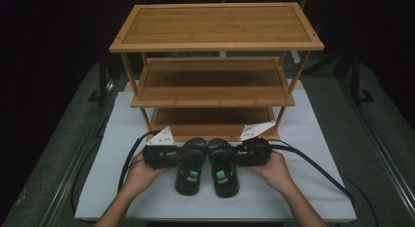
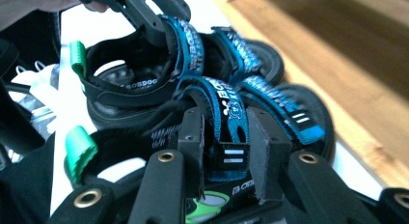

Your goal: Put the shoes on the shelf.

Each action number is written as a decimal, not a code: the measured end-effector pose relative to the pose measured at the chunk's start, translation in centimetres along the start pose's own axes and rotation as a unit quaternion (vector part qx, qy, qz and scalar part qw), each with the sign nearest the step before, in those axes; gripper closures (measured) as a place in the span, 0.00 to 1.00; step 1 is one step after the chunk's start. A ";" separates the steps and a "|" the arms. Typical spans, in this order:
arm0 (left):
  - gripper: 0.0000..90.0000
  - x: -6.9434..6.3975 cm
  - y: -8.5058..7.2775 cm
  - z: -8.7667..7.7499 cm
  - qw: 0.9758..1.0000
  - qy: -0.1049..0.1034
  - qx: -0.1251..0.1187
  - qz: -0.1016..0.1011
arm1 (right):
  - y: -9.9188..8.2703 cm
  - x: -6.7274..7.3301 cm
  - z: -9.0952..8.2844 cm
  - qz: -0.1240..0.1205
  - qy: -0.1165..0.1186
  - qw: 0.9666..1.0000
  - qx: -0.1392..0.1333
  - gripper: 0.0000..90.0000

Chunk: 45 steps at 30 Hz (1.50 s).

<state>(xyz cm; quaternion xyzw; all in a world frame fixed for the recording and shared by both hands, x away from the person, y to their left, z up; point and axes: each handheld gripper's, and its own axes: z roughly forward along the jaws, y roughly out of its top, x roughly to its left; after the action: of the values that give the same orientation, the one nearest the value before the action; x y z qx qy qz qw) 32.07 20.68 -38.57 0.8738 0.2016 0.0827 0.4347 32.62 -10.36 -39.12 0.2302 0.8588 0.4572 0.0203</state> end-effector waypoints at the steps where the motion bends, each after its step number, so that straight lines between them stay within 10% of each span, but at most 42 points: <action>1: 0.79 0.1 0.1 0.0 1.000 0.002 -0.003 -0.002 | 0.1 -0.1 -0.1 0.000 -0.002 1.000 -0.002 0.77; 26: 0.79 4.5 2.7 3.8 0.994 0.075 -0.072 -0.023 | 1.5 -6.1 0.9 0.036 -0.088 0.991 -0.092 0.77; 45: 0.73 4.9 2.1 5.0 0.994 0.088 -0.066 -0.021 | 1.2 -6.5 1.4 0.017 -0.115 0.988 -0.098 0.67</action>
<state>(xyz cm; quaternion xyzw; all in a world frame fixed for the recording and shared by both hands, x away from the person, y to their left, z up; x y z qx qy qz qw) 38.66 17.95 -40.11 0.8279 0.2514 0.1637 0.4738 39.20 -11.40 -40.12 0.2931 0.7975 0.5101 0.1339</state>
